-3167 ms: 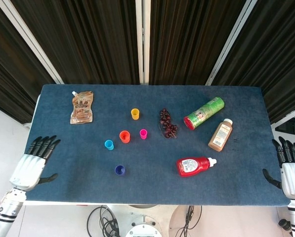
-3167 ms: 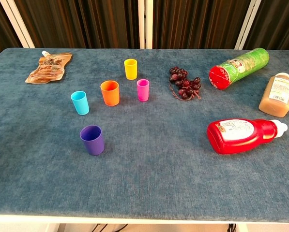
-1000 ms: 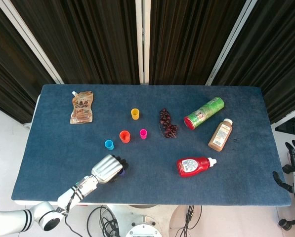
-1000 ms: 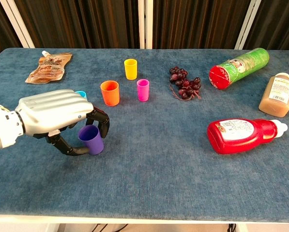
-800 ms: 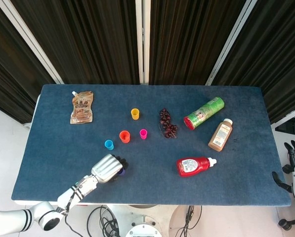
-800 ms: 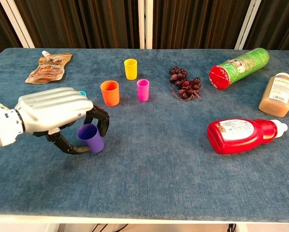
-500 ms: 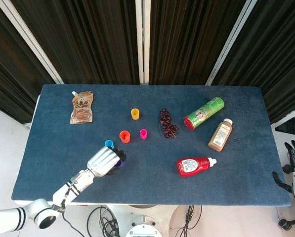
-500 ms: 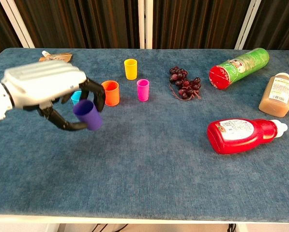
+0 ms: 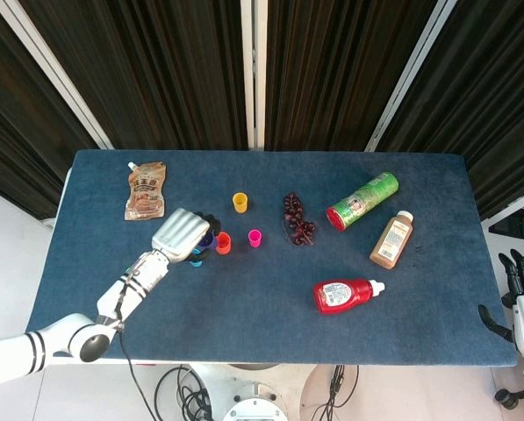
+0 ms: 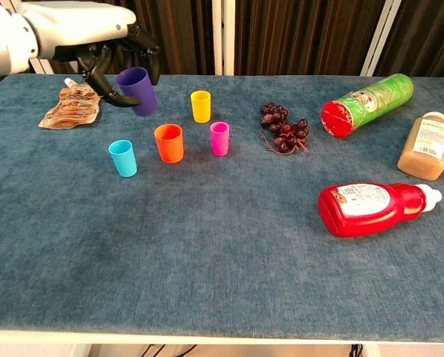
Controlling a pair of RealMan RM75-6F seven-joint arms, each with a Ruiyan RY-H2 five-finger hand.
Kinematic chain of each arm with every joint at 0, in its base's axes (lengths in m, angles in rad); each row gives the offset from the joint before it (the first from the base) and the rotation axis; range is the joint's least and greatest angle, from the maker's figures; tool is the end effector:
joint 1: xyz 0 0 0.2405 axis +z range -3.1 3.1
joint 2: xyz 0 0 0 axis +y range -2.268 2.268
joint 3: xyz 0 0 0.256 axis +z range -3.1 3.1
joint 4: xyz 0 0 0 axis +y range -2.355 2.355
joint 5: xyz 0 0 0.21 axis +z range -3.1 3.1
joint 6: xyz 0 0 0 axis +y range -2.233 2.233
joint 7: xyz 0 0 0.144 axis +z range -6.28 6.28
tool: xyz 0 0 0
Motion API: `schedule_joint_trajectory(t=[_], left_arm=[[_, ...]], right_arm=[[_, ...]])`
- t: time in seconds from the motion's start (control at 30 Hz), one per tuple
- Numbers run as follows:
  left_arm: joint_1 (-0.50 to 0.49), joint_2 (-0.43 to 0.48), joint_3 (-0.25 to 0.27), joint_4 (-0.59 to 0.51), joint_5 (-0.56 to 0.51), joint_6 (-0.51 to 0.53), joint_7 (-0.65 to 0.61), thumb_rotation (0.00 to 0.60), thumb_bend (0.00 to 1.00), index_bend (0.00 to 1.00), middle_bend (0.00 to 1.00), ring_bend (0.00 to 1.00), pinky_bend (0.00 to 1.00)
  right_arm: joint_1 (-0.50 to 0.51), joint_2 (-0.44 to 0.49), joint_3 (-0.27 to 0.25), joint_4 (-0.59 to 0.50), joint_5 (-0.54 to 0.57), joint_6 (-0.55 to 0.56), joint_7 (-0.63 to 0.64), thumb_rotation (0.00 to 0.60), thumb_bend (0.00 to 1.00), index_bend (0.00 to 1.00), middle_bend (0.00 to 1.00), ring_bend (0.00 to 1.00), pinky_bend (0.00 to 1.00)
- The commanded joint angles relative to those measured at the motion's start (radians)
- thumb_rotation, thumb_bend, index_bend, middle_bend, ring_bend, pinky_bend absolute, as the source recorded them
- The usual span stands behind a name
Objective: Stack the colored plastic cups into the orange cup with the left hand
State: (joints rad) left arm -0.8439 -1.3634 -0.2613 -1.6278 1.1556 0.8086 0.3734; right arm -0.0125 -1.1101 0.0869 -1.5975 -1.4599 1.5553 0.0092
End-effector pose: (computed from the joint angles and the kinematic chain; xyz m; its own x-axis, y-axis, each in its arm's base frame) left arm -0.0912 0.3621 0.0280 0.5391 0.1999 0.8182 0.7515 -0.5528 -0.3601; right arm -0.3291 -0.1569 0.1803 0.4103 0.0673 0.9095 -0.9083 0.1187 0.4010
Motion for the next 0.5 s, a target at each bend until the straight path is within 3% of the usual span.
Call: schedule_joint_trajectory(t=[0.03,0.5], left_arm=[[-0.067,-0.04,-0.018,0.047,-0.079,-0.049,0.046,0.6,0.3,0.47,0.43,0.47,0.64],[-0.152,-0.142,0.047,0.159,-0.244,-0.056,0.118,0.6,0.29,0.47,0.44,0.47,0.63]], right_arm=[[-0.001,0.001,0.001,0.001,0.002,0.001,0.003,0.6,0.22,0.0,0.0,0.0,0.0],[-0.005,0.001,0.002,0.031,0.015,-0.009,0.046,0.6,0.22,0.0,0.0,0.0,0.0]])
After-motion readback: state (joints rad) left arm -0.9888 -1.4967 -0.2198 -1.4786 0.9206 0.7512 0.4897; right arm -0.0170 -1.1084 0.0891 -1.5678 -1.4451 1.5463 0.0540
